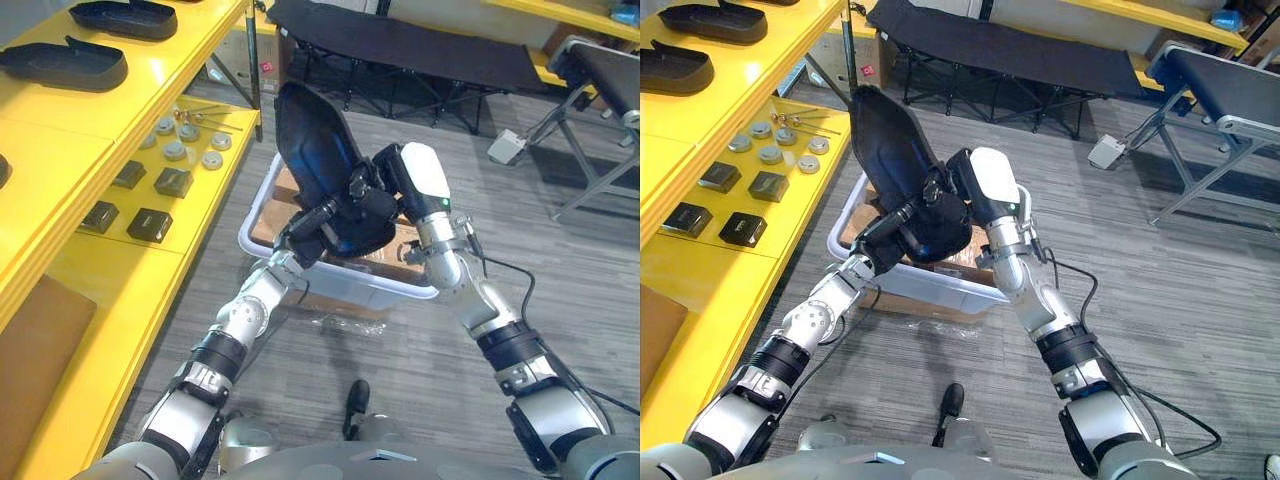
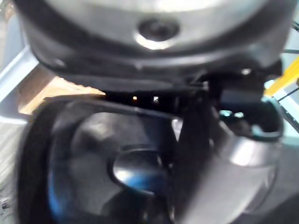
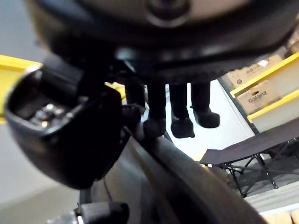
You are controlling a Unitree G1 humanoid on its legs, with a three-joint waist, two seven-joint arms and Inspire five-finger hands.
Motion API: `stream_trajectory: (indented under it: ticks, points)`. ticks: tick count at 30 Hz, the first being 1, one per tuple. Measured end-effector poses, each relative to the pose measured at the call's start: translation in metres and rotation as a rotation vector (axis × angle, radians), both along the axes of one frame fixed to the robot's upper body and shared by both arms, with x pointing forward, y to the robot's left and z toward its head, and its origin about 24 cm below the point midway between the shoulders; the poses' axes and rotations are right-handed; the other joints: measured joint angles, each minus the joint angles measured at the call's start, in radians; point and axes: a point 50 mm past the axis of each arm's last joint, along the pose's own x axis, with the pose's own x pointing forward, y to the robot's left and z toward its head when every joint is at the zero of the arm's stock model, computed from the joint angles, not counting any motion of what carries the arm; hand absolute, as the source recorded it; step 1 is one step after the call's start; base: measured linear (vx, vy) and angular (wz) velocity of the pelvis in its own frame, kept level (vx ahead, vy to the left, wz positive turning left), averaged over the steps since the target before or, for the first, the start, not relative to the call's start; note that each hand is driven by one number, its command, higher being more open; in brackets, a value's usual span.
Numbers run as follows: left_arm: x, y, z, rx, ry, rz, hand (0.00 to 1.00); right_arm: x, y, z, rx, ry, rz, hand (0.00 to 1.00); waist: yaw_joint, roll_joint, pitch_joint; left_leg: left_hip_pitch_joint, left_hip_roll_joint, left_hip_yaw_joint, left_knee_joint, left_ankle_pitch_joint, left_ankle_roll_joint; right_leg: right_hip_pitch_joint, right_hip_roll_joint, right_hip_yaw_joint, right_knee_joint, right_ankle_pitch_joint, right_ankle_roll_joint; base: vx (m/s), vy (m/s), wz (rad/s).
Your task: Walk over and take three plastic housings, then place them on the shelf
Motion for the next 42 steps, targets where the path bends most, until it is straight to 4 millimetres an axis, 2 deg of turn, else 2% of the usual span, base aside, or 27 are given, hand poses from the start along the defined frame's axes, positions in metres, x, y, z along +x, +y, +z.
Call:
stream_trajectory:
  ticks: [3, 9, 10, 16, 18, 21, 25, 28, 30, 32, 36, 38, 42]
  points:
    - [-0.005, -0.002, -0.007, -0.008, 0.021, -0.002, 0.0, -0.004, 0.003, -0.008, 0.033, 0.024, 0.009, 0.0, -0.004, 0.0, -0.016, 0.0, 0.0, 0.0, 0.0, 0.0, 0.0, 0.0, 0.0, 0.0, 0.0, 0.0, 0.001, 0.0, 0.0, 0.0]
    - [-0.009, -0.008, -0.007, -0.054, 0.004, 0.018, 0.0, -0.011, 0.003, -0.009, 0.058, 0.005, 0.014, 0.0, -0.006, -0.003, -0.031, 0.003, 0.0, 0.001, 0.002, 0.001, 0.001, 0.003, -0.001, 0.001, 0.0, 0.001, 0.003, 0.0, 0.0, 0.0]
    - [-0.01, -0.008, -0.008, -0.059, 0.003, 0.026, 0.0, -0.011, 0.003, -0.009, 0.059, 0.007, 0.016, 1.0, -0.008, -0.003, -0.034, 0.003, 0.0, 0.001, 0.002, 0.001, 0.001, 0.003, -0.001, 0.001, 0.0, 0.0, 0.003, 0.0, 0.0, 0.0]
    - [-0.018, -0.002, -0.015, -0.071, 0.001, 0.079, 0.0, -0.021, 0.007, -0.026, 0.123, 0.07, 0.011, 1.0, -0.017, -0.007, -0.048, 0.004, 0.0, 0.001, 0.001, 0.0, 0.001, 0.003, -0.001, 0.0, 0.0, -0.008, 0.009, 0.0, 0.0, 0.0]
    - [-0.018, 0.003, -0.013, -0.009, -0.032, 0.108, 0.0, -0.024, 0.004, -0.033, 0.141, 0.096, -0.014, 1.0, -0.015, -0.007, -0.048, 0.004, 0.001, 0.001, 0.001, 0.0, 0.0, 0.003, -0.001, -0.001, 0.0, -0.009, 0.01, 0.0, 0.0, 0.0]
    - [-0.017, 0.01, -0.001, 0.145, -0.11, 0.176, 0.0, -0.029, -0.003, -0.042, 0.208, 0.16, -0.062, 1.0, -0.013, -0.007, -0.048, 0.004, 0.001, 0.002, 0.002, -0.001, -0.001, 0.003, 0.0, -0.001, 0.0, -0.01, 0.009, 0.0, 0.0, 0.0]
    - [-0.023, 0.026, 0.021, 0.185, -0.211, 0.346, 0.0, -0.047, -0.016, -0.046, 0.329, 0.194, -0.127, 1.0, -0.017, -0.004, -0.049, 0.007, 0.002, 0.008, 0.002, -0.005, -0.003, 0.002, 0.002, 0.002, 0.005, -0.007, 0.007, 0.01, 0.001, -0.04]
    - [-0.029, 0.036, 0.026, 0.337, -0.285, 0.404, 0.0, -0.055, -0.021, -0.044, 0.42, 0.19, -0.154, 1.0, -0.019, 0.011, -0.06, 0.015, 0.001, 0.018, 0.002, -0.013, -0.001, 0.002, 0.002, 0.007, 0.005, -0.008, 0.007, 0.0, 0.002, -0.1]
    - [-0.036, 0.049, 0.02, 0.467, -0.297, 0.468, 0.0, -0.06, -0.034, -0.048, 0.477, 0.201, -0.203, 1.0, -0.02, 0.027, -0.077, 0.018, 0.0, 0.028, 0.002, -0.017, -0.001, 0.0, 0.002, 0.013, 0.005, -0.011, 0.006, 0.01, 0.015, -0.1]
    - [-0.053, 0.071, 0.005, 0.611, -0.245, 0.587, 0.0, -0.073, -0.063, -0.056, 0.571, 0.216, -0.321, 1.0, -0.022, 0.05, -0.091, 0.02, 0.001, 0.031, 0.002, -0.023, 0.0, -0.001, 0.003, 0.015, 0.005, -0.014, 0.007, 0.03, 0.02, -0.04]
    - [-0.083, 0.108, -0.014, 0.867, -0.131, 0.787, 0.0, -0.101, -0.096, -0.079, 0.753, 0.267, -0.509, 1.0, -0.023, 0.06, -0.096, 0.028, 0.002, 0.04, 0.001, -0.029, -0.002, 0.0, 0.006, 0.024, 0.0, -0.019, 0.006, 0.01, 0.011, -0.06]
    - [-0.096, 0.122, -0.018, 0.95, -0.085, 0.89, 0.0, -0.119, -0.108, -0.099, 0.841, 0.318, -0.617, 1.0, -0.024, 0.06, -0.096, 0.03, 0.001, 0.042, 0.001, -0.032, -0.002, 0.0, 0.004, 0.025, 0.0, -0.025, -0.001, 0.0, 0.011, -0.03]
    - [-0.113, 0.132, -0.01, 0.972, -0.083, 1.01, 0.0, -0.147, -0.113, -0.131, 0.918, 0.419, -0.76, 1.0, -0.022, 0.066, -0.1, 0.029, 0.0, 0.041, 0.001, -0.036, -0.001, 0.001, 0.003, 0.024, 0.0, -0.03, 0.001, 0.0, 0.0, 0.0]
